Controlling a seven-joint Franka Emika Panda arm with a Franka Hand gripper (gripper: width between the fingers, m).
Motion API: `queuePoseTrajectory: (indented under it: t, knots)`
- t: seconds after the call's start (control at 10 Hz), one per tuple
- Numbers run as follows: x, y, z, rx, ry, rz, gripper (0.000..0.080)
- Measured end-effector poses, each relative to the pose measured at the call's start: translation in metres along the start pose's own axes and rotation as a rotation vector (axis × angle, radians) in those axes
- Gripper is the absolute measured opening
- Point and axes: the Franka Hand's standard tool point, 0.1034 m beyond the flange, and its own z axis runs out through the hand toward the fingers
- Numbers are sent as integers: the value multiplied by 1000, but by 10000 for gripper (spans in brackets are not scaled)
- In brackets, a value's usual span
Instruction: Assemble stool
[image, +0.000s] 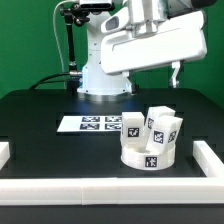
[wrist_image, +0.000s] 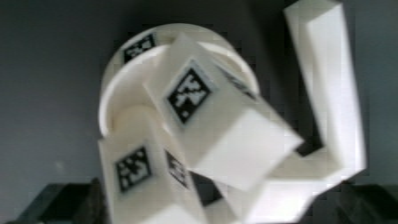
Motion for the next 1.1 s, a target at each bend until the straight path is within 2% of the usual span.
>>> queuePoseTrajectory:
  t: [0.2, 0.7, 0.8, 1.1]
  knots:
    - [-5, -14, -1, 10, -5, -176, 649]
    - [-4, -7, 8, -3, -31, -222, 649]
    - [-7, -10, 16, 8, -113, -246, 649]
    - [3, -20, 20, 26, -258, -277, 649]
